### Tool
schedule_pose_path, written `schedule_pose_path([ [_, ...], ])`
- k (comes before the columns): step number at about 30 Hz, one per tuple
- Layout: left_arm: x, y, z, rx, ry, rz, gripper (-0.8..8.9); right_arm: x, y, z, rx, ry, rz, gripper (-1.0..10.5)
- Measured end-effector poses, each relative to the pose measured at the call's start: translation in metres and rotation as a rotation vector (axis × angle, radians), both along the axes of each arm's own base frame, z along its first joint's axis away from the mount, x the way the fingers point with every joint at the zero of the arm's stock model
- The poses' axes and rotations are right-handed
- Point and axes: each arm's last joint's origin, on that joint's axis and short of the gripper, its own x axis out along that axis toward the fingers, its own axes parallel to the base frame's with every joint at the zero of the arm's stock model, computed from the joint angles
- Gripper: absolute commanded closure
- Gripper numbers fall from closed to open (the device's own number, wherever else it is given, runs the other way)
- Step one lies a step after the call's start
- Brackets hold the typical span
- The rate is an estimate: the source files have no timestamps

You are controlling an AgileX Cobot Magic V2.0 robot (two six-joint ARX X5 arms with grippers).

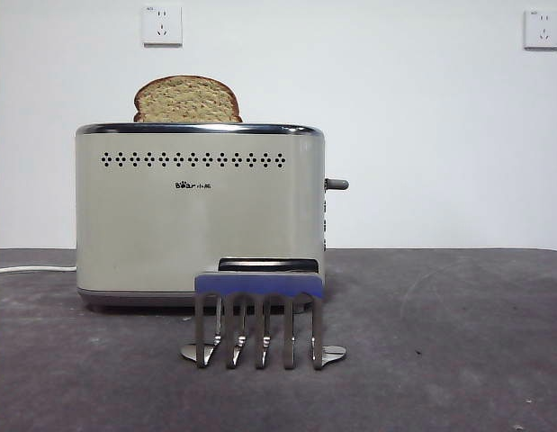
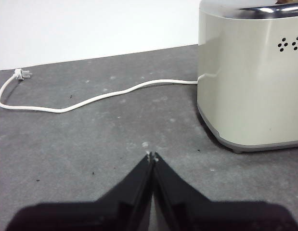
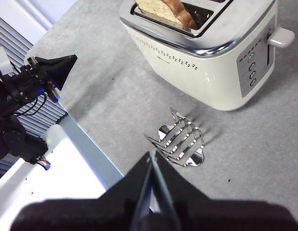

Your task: Pick up a slice of bread from the rack,put the bread on the toaster,press the button

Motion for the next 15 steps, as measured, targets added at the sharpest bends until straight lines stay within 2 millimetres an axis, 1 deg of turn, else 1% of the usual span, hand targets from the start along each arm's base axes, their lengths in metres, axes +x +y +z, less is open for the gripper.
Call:
schedule_pose_path([
  [9,0.000,0.000,0.000,0.000,0.000,0.000,8.17,0.000,0.000,0.000,-0.014,-0.032,0.021,9.5],
  [11,0.000,0.000,0.000,0.000,0.000,0.000,8.17,0.002,-0.003,0.003,-0.024,-0.090,0.009,9.5],
  [15,0.000,0.000,0.000,0.000,0.000,0.000,8.17,-0.001,-0.016,0.016,-0.005,-0.315,-0.053,9.5],
])
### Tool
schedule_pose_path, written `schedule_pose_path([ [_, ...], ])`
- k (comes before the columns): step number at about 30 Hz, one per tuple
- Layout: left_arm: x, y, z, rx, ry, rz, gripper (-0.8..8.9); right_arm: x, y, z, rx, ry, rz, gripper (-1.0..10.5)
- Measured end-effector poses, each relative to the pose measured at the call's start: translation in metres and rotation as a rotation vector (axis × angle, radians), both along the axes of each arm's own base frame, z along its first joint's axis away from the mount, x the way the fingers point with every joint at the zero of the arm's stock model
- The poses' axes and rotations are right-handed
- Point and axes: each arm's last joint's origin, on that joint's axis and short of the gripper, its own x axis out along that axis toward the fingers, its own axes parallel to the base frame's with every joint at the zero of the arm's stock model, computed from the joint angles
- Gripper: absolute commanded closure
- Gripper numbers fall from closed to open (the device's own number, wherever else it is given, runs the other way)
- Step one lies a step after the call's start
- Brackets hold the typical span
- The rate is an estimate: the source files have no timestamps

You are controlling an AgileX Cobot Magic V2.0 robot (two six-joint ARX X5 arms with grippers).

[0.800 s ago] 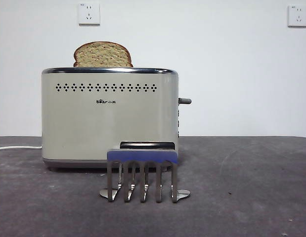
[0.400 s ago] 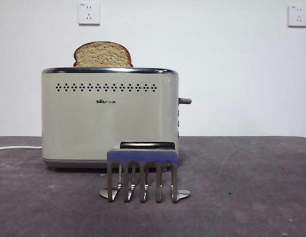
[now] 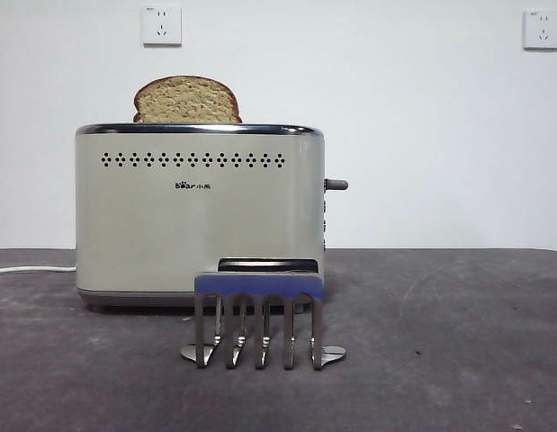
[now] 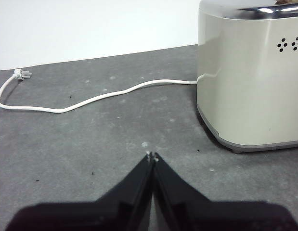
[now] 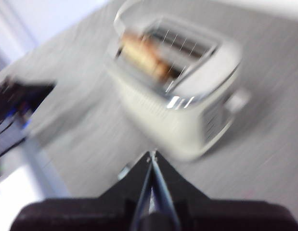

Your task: Pick up a slice of bread from the rack,put the bread on the toaster,press the button

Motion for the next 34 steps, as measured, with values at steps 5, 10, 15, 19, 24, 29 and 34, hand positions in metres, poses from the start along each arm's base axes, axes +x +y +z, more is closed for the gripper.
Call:
schedule_pose_path([
  [5,0.000,0.000,0.000,0.000,0.000,0.000,8.17,-0.020,-0.023,-0.003,0.024,-0.179,-0.132,9.5],
  [10,0.000,0.000,0.000,0.000,0.000,0.000,8.17,-0.040,-0.043,-0.034,0.016,-0.291,-0.290,9.5],
  [15,0.000,0.000,0.000,0.000,0.000,0.000,8.17,-0.057,-0.047,-0.071,-0.003,-0.384,-0.340,9.5],
  [19,0.000,0.000,0.000,0.000,0.000,0.000,8.17,-0.059,-0.049,-0.104,-0.031,-0.419,-0.407,9.5],
  [24,0.000,0.000,0.000,0.000,0.000,0.000,8.17,-0.059,-0.054,-0.146,-0.034,-0.361,-0.606,9.5],
  [29,0.000,0.000,0.000,0.000,0.000,0.000,8.17,-0.062,-0.056,-0.170,-0.031,-0.373,-0.722,9.5],
  [34,0.000,0.000,0.000,0.000,0.000,0.000,8.17,-0.063,-0.056,-0.198,-0.029,-0.360,-0.859,9.5],
])
